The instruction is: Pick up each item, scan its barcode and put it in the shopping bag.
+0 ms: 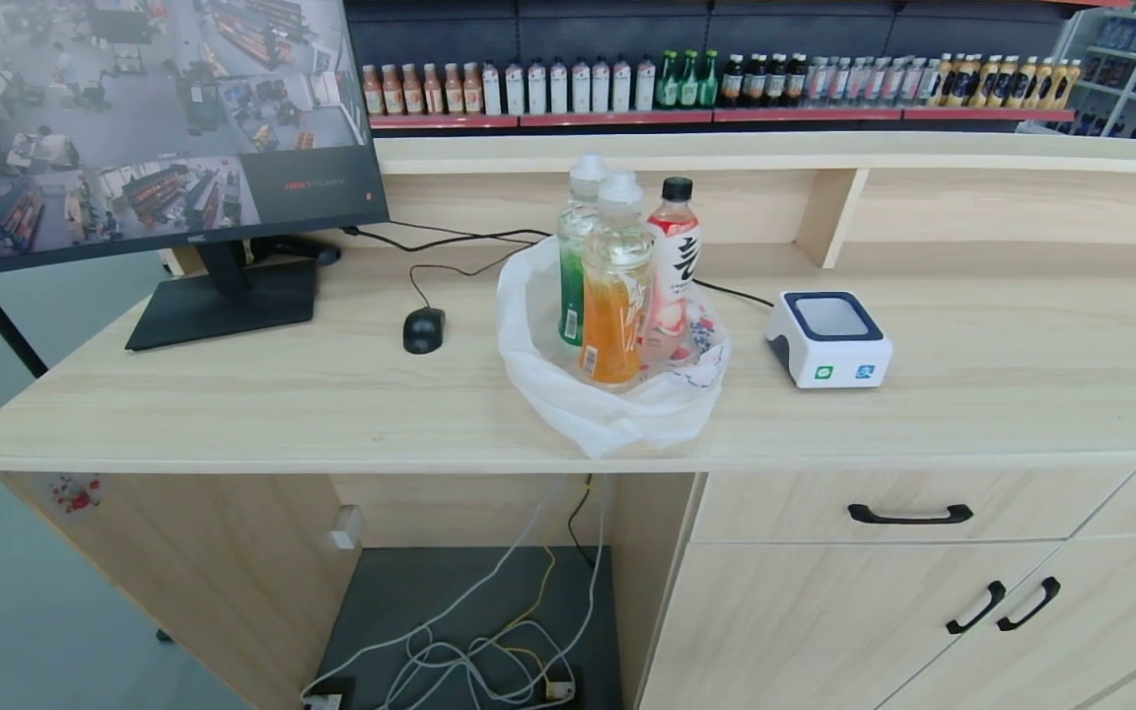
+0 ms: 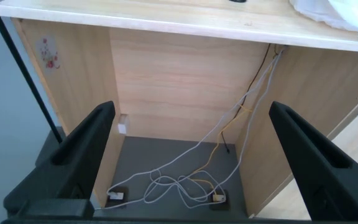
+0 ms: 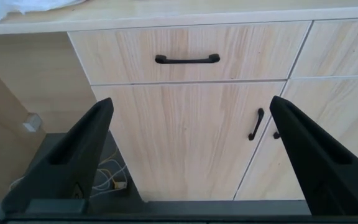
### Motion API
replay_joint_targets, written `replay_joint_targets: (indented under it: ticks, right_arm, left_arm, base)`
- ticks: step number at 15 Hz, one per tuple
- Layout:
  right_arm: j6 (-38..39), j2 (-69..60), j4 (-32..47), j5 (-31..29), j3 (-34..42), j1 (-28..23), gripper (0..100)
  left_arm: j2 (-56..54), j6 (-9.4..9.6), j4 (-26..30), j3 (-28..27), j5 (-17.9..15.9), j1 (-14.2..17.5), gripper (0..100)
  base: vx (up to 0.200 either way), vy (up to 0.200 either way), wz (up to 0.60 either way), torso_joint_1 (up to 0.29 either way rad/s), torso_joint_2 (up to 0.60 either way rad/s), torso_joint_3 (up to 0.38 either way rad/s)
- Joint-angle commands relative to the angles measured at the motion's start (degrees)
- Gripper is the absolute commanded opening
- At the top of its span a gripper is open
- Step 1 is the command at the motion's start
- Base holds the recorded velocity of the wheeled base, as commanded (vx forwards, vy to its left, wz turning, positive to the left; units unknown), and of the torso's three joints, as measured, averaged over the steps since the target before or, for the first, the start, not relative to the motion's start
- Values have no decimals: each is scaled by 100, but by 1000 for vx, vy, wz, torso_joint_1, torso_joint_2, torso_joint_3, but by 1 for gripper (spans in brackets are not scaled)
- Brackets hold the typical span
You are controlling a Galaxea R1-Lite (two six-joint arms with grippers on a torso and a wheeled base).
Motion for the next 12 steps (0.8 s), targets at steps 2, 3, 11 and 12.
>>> replay_joint_targets:
  ticks: [2, 3, 11, 12]
  right_arm:
    - [-3, 7, 0, 1, 1, -6, 100]
    - [-3, 7, 0, 1, 1, 2, 100]
    - [-3, 7, 0, 1, 1, 2, 100]
    - [6, 7, 0, 1, 1, -6, 100]
  left_arm:
    - [0, -8, -1, 2, 4, 1, 100]
    - [0, -26, -1, -6, 4, 1, 100]
    - [0, -26, -1, 2, 4, 1, 100]
    - [0, -26, -1, 2, 4, 1, 100]
  base:
    - [0, -200, 0, 19, 10, 0]
    - [0, -200, 0, -17, -7, 12]
    - [0, -200, 0, 3, 3, 2]
    - [0, -200, 0, 2, -2, 2]
